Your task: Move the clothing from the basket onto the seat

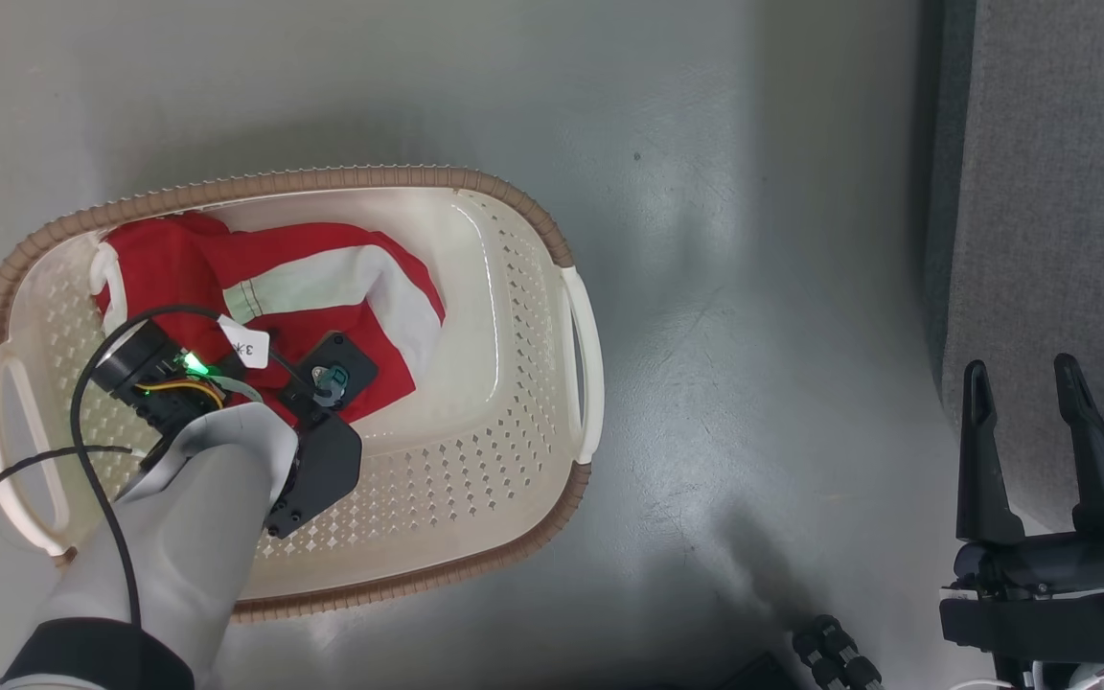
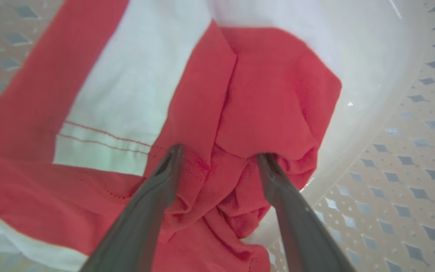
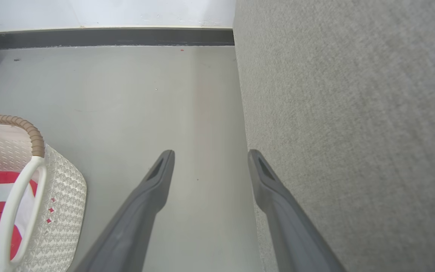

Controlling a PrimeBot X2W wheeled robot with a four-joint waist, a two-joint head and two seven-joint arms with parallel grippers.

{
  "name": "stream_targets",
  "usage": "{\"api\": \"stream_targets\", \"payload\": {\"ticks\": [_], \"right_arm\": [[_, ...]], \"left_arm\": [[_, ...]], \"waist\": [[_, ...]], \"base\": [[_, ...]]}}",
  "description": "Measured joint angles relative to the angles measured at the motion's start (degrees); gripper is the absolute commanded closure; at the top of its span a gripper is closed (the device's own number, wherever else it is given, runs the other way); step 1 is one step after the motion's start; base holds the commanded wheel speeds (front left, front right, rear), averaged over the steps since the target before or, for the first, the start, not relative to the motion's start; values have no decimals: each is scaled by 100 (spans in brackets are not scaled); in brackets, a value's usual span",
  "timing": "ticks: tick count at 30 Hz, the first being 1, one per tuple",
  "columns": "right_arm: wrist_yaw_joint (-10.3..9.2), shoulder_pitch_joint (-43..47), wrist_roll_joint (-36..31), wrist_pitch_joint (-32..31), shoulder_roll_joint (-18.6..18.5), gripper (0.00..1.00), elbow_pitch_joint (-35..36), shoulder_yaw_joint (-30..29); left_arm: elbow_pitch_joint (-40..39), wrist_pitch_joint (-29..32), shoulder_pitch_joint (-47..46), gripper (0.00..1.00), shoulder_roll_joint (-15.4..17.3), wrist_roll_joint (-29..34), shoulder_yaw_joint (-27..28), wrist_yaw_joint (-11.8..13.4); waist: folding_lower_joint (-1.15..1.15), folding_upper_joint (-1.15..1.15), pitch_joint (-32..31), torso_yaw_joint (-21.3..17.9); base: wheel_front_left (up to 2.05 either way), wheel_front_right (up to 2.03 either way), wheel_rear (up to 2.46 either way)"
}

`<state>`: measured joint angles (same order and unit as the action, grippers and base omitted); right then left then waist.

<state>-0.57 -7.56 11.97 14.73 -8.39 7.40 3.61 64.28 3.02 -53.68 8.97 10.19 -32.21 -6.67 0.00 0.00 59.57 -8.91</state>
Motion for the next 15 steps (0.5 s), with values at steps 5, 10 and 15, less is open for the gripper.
{"api": "stream_targets", "payload": {"ticks": [5,10,15], "right_arm": [[4,27,-48,0,20,0,40,-26],[8,92,-62,0,31,0,109,-41],[8,112,-101,0,44,0,148,-42]], "left_arm": [[182,88,-21,0,-101,-2,62,234],[370,171,-121,0,-230,-208,288,430],[549,280,-170,54,-280,-359,472,567]], "waist": [[0,0,23,-3],[0,0,48,-6],[0,0,60,-3]], "base": [[0,0,0],[0,0,0],[0,0,0]]}}
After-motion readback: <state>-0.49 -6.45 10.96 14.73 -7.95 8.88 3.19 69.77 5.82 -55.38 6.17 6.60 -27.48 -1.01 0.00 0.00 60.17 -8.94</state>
